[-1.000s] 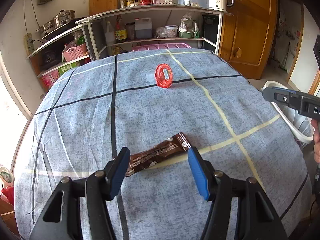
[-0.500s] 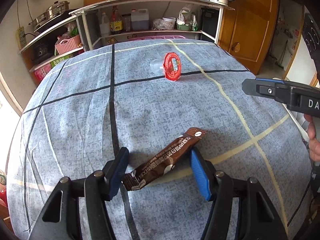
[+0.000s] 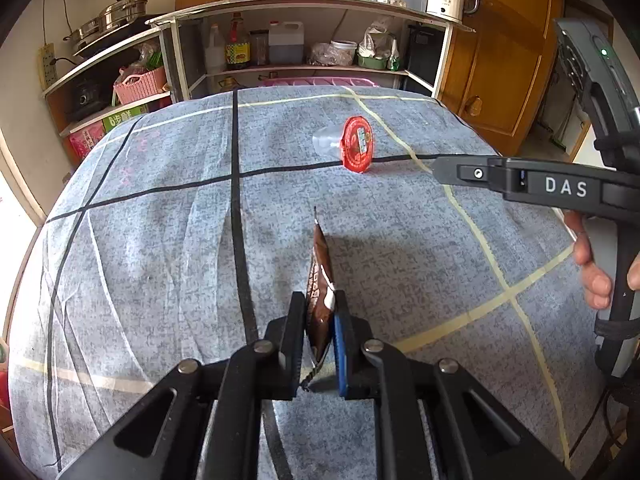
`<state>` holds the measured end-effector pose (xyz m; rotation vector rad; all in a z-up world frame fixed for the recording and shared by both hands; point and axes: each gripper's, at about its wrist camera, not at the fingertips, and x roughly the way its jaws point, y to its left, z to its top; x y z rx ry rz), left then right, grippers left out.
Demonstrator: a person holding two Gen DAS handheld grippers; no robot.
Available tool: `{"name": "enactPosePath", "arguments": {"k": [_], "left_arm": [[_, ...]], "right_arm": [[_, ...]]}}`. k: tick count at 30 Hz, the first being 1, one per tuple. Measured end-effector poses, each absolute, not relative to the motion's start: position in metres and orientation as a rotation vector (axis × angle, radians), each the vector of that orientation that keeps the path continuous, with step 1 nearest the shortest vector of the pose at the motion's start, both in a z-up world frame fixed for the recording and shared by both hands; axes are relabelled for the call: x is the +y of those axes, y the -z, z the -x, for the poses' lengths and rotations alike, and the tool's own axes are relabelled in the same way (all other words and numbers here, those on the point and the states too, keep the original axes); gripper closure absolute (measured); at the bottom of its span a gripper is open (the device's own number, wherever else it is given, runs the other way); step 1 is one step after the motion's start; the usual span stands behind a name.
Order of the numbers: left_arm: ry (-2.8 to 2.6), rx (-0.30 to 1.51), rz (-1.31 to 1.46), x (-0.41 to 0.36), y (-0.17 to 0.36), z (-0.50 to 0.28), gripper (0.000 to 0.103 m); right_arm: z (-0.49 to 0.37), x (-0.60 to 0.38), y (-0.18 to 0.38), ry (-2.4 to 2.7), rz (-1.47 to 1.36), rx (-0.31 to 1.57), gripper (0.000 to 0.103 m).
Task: Collect trash
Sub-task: 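Grasp the brown chocolate bar with the left tool while the right grasps the red lid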
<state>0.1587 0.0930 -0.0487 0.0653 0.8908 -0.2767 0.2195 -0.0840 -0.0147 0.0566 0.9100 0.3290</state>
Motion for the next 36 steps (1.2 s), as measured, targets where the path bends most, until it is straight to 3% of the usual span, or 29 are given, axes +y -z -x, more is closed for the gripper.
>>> {"name": "enactPosePath", "arguments": {"k": [10,14,24,25,28,36], "left_arm": [[0.231,0.867,0.048,0.115,0.044,-0.161,0.089],[0.214,0.860,0.069,0.123,0.042,-0.163,0.089],[0.198,0.865,0.103,0.129,0.045,-0.165,0.089],[0.198,0.865,0.102,0.129,0.045,-0.165,0.089],[0.194,0.866,0.098,0.129,0.044,-0.165,0.089],[0.190,0.862,0.089,0.123,0.038,-0.162,0.089]], "right_arm": [[-0.239,-0.047,0.012,-0.420,-0.026,0.842,0.049],[-0.251,-0.037,0.008,-0.443,-0.029,0.810,0.037],[-0.279,-0.025,0.027,-0.414,-0.004,0.881,0.036],[-0.278,-0.025,0.027,-0.411,-0.002,0.878,0.037],[-0.278,-0.026,0.029,-0.405,-0.003,0.870,0.056],[-0.265,-0.037,0.029,-0.397,-0.040,0.870,0.058]]}}
